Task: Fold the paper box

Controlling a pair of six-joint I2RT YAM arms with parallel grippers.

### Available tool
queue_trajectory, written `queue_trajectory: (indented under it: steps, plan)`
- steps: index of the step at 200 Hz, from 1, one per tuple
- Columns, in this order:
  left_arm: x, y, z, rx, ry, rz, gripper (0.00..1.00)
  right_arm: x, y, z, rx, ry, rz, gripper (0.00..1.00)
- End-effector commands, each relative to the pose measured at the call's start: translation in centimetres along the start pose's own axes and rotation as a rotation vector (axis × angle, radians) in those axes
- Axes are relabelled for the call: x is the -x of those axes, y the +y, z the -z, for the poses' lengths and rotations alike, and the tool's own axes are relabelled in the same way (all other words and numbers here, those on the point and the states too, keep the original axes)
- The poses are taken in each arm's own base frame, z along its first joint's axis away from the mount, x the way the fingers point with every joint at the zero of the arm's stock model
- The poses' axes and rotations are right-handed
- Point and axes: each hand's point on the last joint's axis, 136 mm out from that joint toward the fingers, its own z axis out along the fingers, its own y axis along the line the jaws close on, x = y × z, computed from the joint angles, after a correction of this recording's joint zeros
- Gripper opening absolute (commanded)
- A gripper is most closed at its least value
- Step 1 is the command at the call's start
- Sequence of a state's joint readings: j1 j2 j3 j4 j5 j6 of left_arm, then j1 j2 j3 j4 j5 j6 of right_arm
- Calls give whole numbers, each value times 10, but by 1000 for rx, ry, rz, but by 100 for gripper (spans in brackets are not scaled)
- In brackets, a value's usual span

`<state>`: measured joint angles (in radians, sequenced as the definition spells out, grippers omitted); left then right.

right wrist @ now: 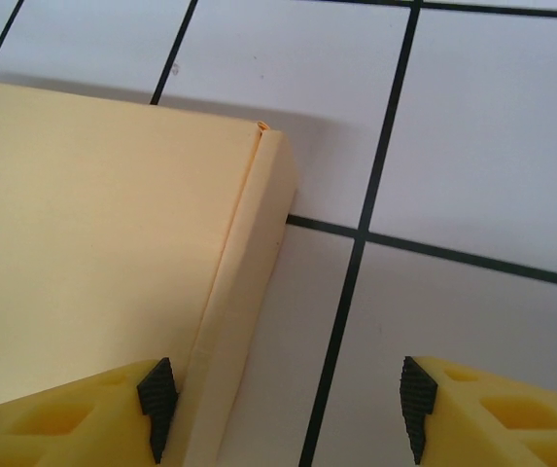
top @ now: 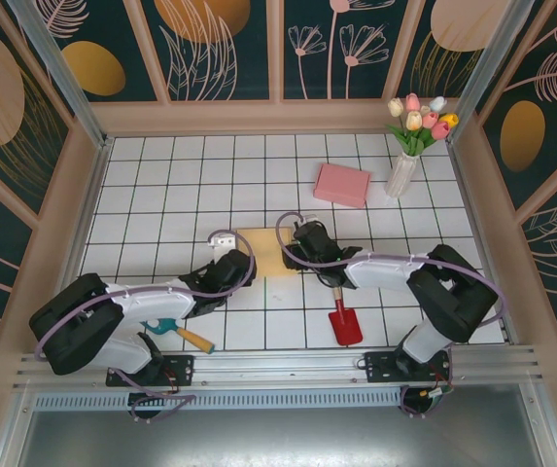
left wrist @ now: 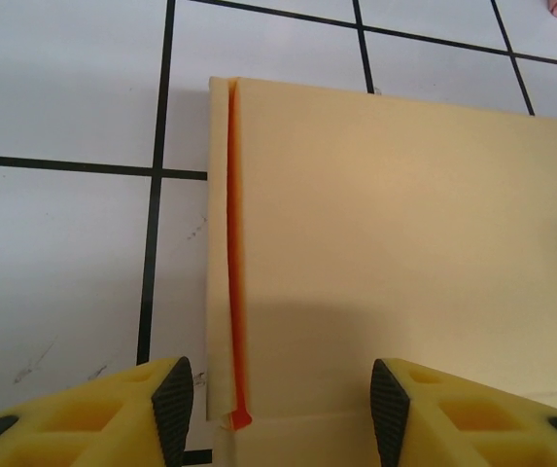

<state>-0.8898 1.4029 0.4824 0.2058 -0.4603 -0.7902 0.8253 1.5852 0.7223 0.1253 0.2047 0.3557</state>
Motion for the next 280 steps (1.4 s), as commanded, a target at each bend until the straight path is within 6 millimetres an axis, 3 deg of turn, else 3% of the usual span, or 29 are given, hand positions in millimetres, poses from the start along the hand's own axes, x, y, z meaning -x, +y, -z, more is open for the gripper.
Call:
queue_trajectory:
  steps: [1,75,117,140,176,201,248,280]
  plan:
    - [6,7,-1,38,-37,23,61,-15,-11,-9,-48,69,79,66]
    - [-2,9,-5,13,-11,99,57,-17,-14,-7,-58,68,45,66]
    - [-3,18,-19,24,14,158,56,-18,-14,-3,-47,60,36,66]
    - [1,10,-17,-42,2,211,56,-20,-15,-3,-46,61,36,66]
    - [26,-3,-3,-93,-50,259,63,-21,-16,-5,-49,65,39,66]
    - [39,3,2,-53,-83,268,84,-22,-15,-6,-45,64,35,66]
    - [30,10,-16,-18,-9,339,96,-25,-15,-8,-41,73,35,66]
    - [26,-4,-24,-80,25,374,95,-24,-16,-7,-44,71,37,66]
